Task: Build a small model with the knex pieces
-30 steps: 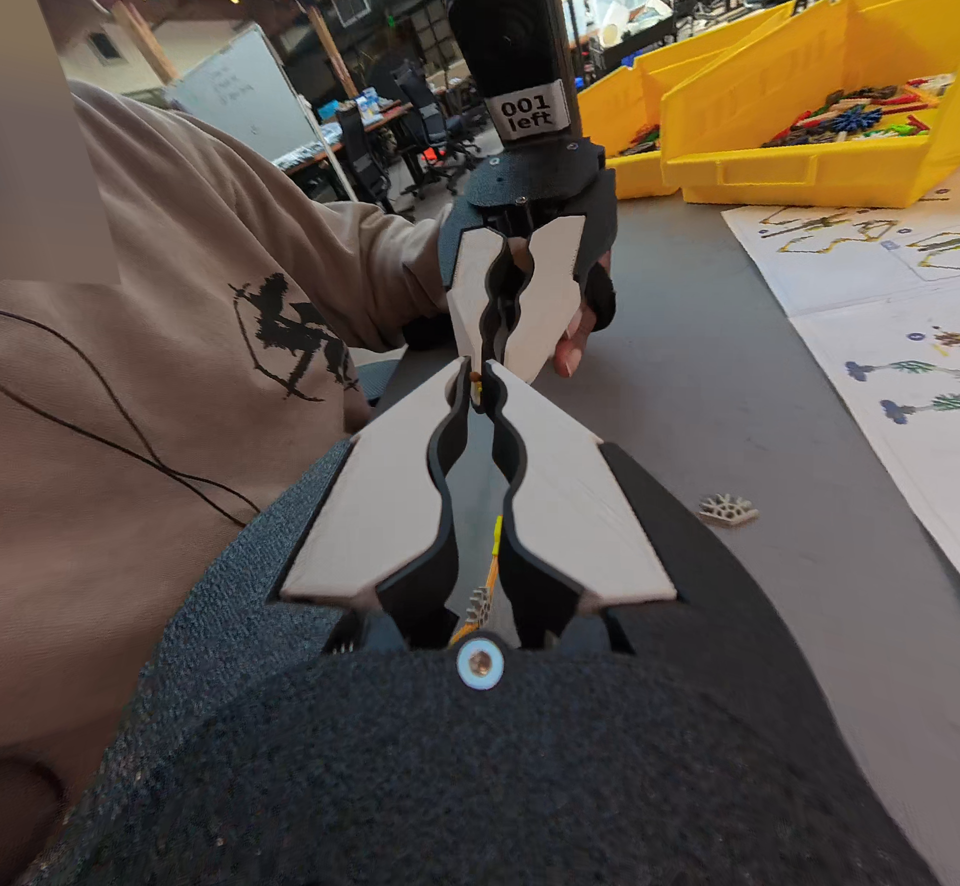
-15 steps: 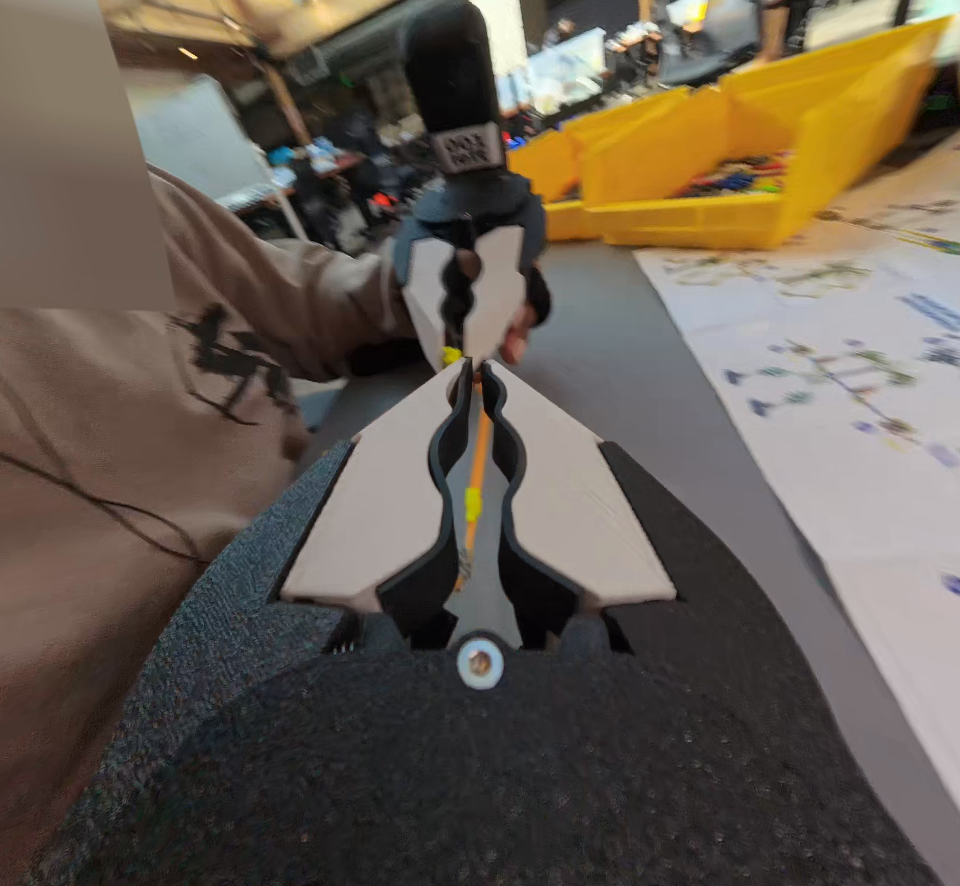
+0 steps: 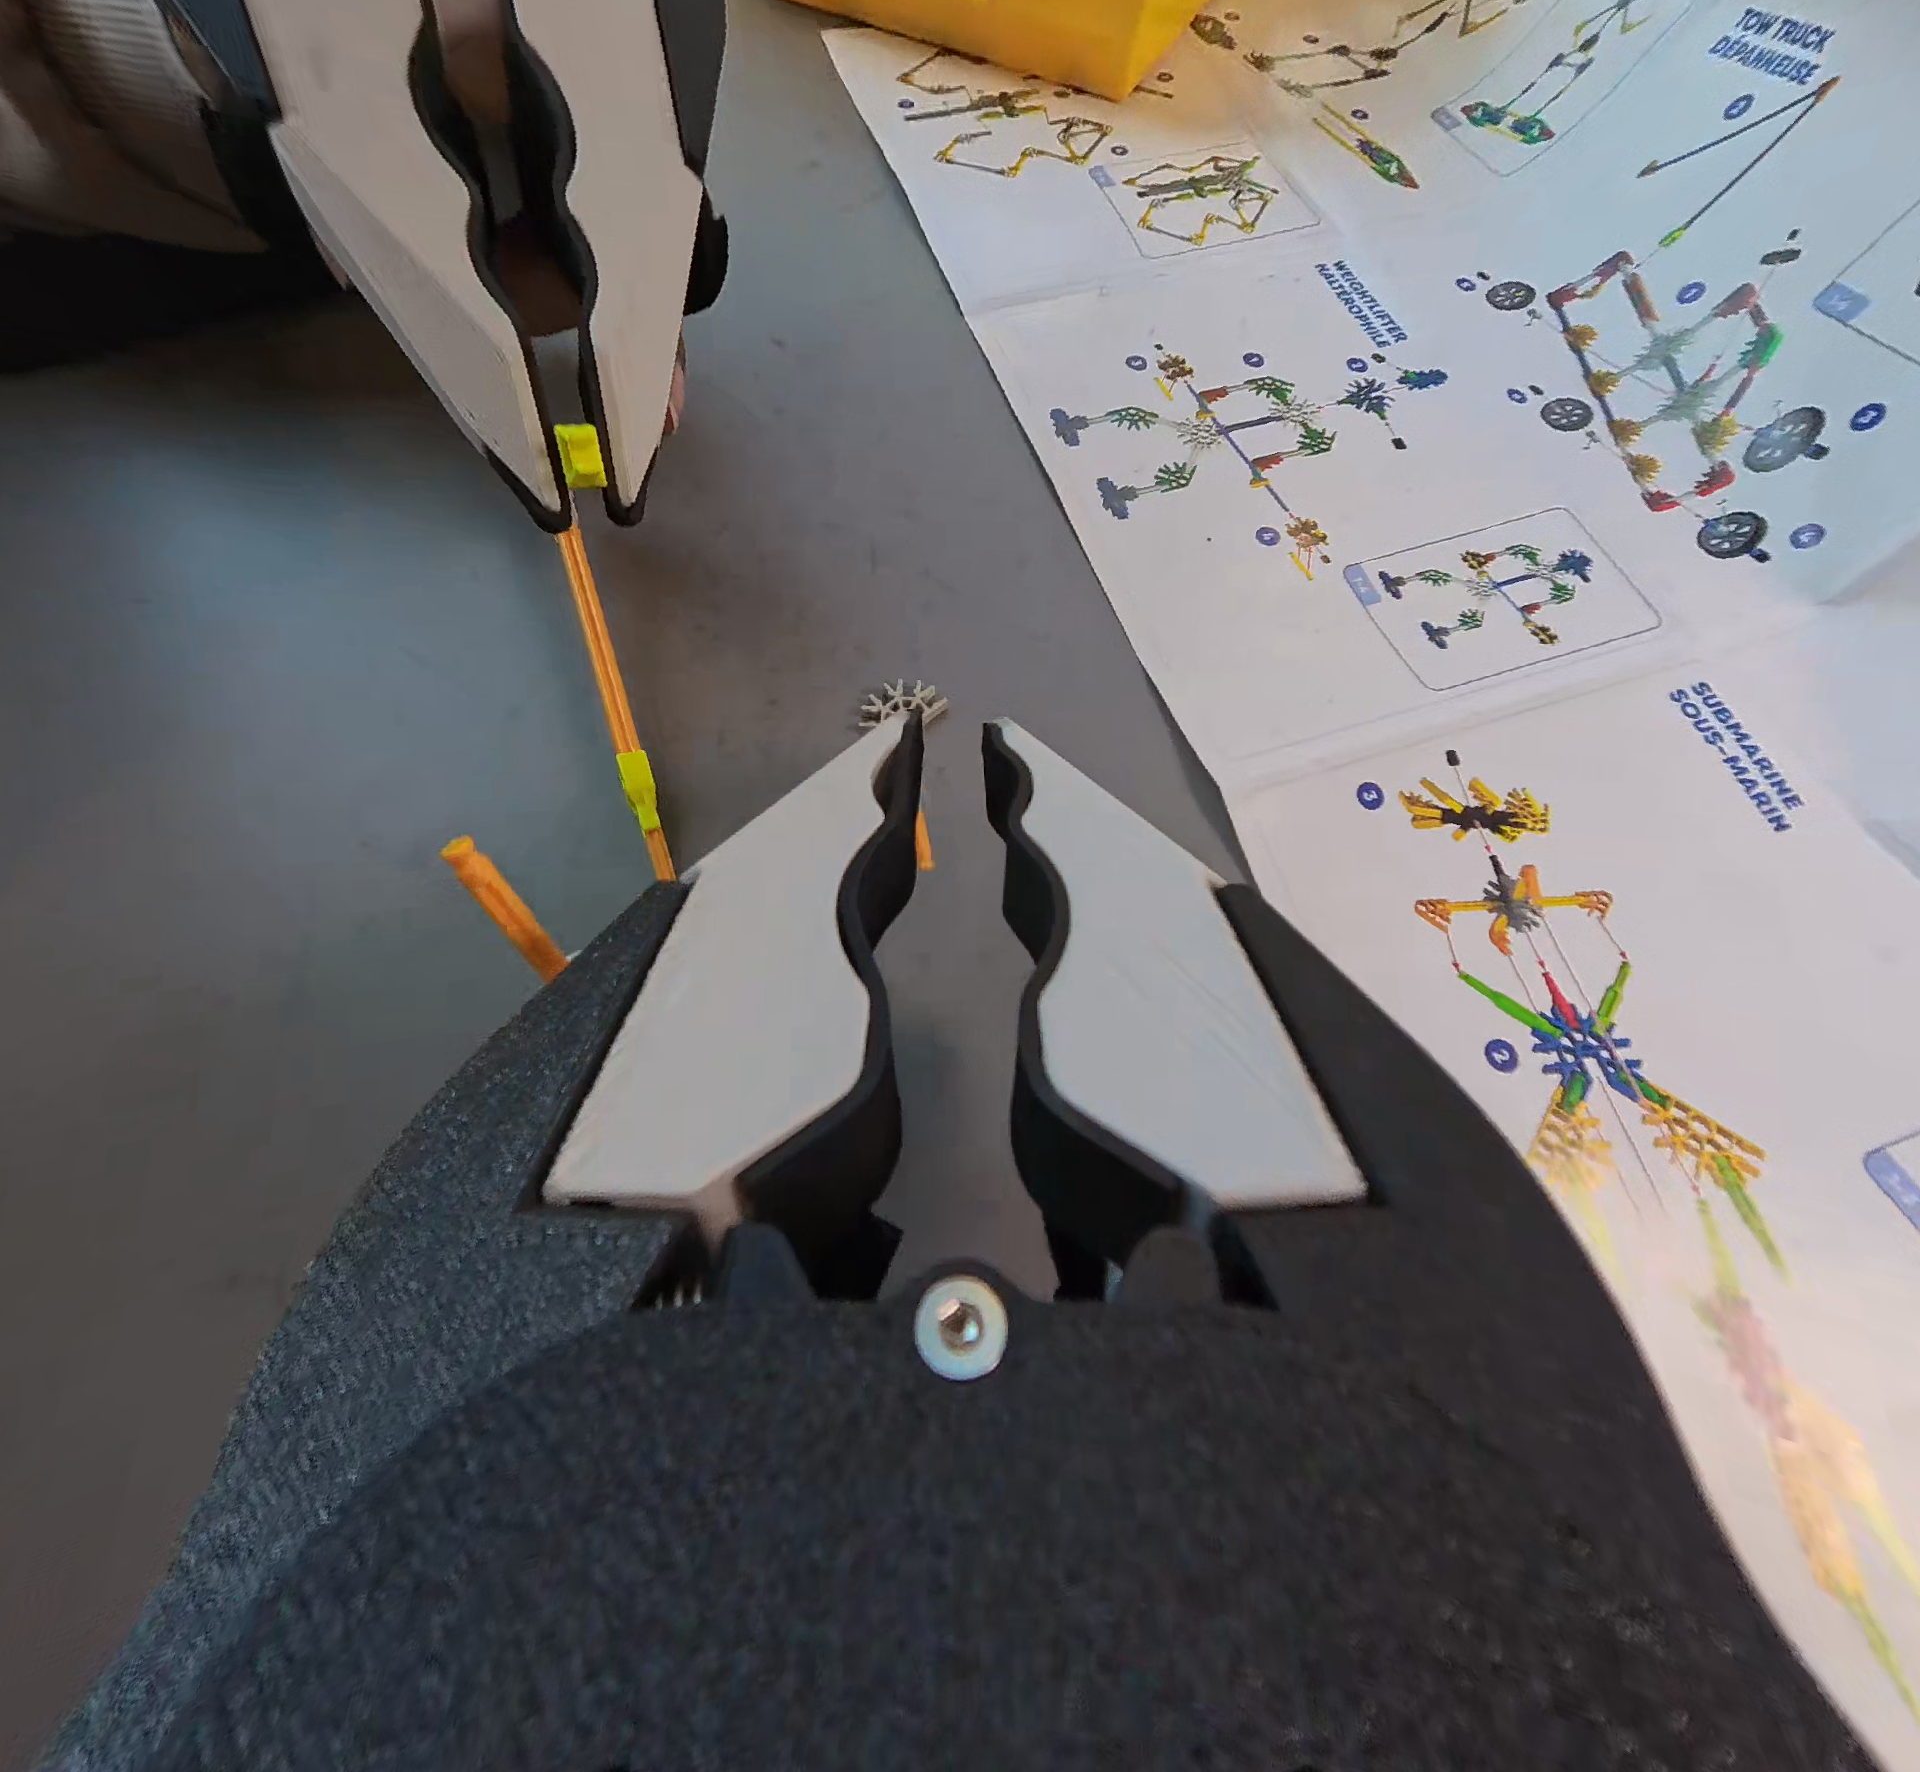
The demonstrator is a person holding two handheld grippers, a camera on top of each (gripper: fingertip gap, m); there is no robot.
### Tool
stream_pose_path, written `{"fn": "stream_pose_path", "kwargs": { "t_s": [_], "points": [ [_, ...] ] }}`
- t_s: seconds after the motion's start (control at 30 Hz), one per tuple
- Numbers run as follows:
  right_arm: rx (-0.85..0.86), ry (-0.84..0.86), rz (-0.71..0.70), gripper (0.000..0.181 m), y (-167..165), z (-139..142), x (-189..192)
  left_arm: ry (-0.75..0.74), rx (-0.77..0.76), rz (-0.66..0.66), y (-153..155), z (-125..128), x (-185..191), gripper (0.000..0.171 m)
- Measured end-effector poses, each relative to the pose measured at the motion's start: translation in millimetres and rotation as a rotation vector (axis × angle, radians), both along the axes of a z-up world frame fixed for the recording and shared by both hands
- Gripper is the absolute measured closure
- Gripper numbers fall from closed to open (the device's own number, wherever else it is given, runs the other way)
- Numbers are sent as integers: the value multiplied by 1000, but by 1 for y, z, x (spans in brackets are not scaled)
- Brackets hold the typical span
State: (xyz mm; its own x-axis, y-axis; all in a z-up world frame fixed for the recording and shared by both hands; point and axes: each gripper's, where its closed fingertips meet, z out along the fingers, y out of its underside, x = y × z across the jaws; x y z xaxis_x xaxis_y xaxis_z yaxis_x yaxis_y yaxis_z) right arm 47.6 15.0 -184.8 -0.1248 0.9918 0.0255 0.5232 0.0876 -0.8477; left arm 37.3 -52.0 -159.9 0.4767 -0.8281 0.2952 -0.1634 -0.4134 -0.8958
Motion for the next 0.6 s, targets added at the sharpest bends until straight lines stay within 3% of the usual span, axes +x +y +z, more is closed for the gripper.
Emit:
{"fn": "stream_pose_path", "kwargs": {
  "t_s": [0.13, 0.27, 0.43, 0.5, 0.6],
  "points": [
    [-147, 170, 38, 164, 4, 39, 8, 17, -13, 8, 1, -4, -2, 166],
    [-367, 274, 239, 159, -16, 75, 32, 19, -26, 15, 2, -5, -6, 166],
    [-322, 120, 372, 155, -40, 46, 45, 19, -28, 19, 3, -5, -7, 166],
    [-276, 63, 398, 177, -48, 33, 43, 19, -28, 22, 3, -6, -8, 166],
    [-239, 82, 406, 179, -53, 36, 40, 44, -20, 56, 8, -8, -13, 164]
  ]
}}
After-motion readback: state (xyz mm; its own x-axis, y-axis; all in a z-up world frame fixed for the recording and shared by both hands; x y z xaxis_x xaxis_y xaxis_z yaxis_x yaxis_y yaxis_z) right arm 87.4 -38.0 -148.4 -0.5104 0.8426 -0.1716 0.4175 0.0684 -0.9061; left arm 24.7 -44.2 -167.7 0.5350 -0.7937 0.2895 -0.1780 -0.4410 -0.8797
